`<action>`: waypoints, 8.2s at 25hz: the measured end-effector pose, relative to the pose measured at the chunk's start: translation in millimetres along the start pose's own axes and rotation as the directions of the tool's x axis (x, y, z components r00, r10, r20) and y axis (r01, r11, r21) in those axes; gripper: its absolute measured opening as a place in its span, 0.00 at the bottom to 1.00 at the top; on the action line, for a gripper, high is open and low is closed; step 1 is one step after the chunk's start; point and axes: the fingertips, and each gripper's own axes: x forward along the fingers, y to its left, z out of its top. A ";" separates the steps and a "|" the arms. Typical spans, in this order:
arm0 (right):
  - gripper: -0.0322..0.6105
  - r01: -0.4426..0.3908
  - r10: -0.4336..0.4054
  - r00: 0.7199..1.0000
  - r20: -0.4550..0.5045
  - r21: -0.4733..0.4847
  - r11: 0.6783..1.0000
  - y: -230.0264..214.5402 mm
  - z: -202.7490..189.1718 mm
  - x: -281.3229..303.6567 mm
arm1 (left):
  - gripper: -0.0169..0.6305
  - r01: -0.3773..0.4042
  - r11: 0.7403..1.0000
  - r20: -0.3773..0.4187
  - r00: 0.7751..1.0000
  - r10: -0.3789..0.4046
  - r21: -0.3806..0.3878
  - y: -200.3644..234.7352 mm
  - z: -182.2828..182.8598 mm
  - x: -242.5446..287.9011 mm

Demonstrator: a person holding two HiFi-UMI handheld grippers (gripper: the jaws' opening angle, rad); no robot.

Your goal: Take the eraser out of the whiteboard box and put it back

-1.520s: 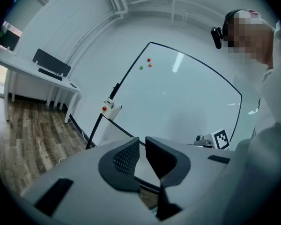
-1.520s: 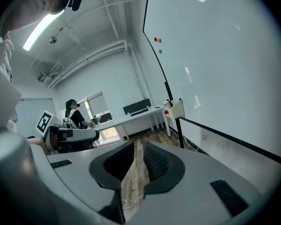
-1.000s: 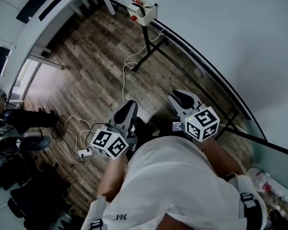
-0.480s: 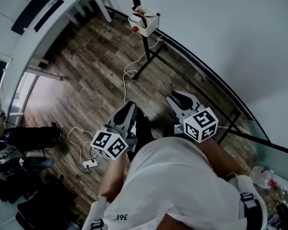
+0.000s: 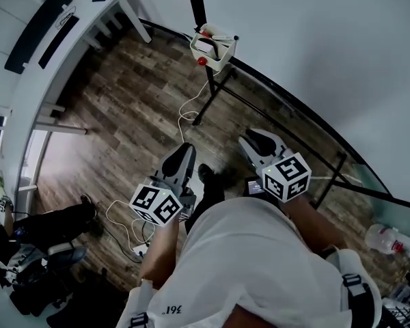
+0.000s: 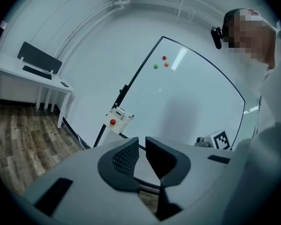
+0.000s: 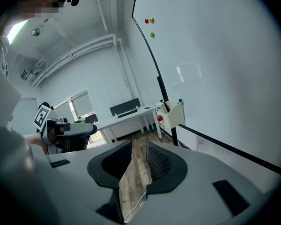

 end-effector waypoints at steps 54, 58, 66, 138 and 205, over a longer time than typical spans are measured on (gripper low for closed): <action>0.32 0.319 -0.292 0.945 0.146 -0.226 0.921 -48.3 162.9 152.6 | 0.11 0.174 0.967 -0.044 0.985 -0.168 0.185 98.8 109.7 116.6; 0.35 0.343 -0.325 0.938 0.118 -0.205 0.917 -62.8 162.8 172.7 | 0.11 0.157 0.964 -0.064 0.987 -0.147 0.214 111.0 107.3 133.2; 0.40 0.363 -0.362 0.931 0.038 -0.156 0.919 -83.3 145.4 207.9 | 0.12 0.150 0.956 -0.100 0.987 -0.128 0.250 128.8 92.0 159.9; 0.42 0.297 -0.293 0.955 0.049 -0.099 0.950 -111.7 122.3 124.1 | 0.45 0.096 0.937 -0.052 0.995 -0.083 0.336 109.1 101.6 282.5; 0.14 0.090 -0.091 0.944 0.316 0.019 0.996 -19.3 156.6 -13.9 | 0.45 0.125 0.991 0.291 0.947 -0.136 0.056 43.3 144.1 15.4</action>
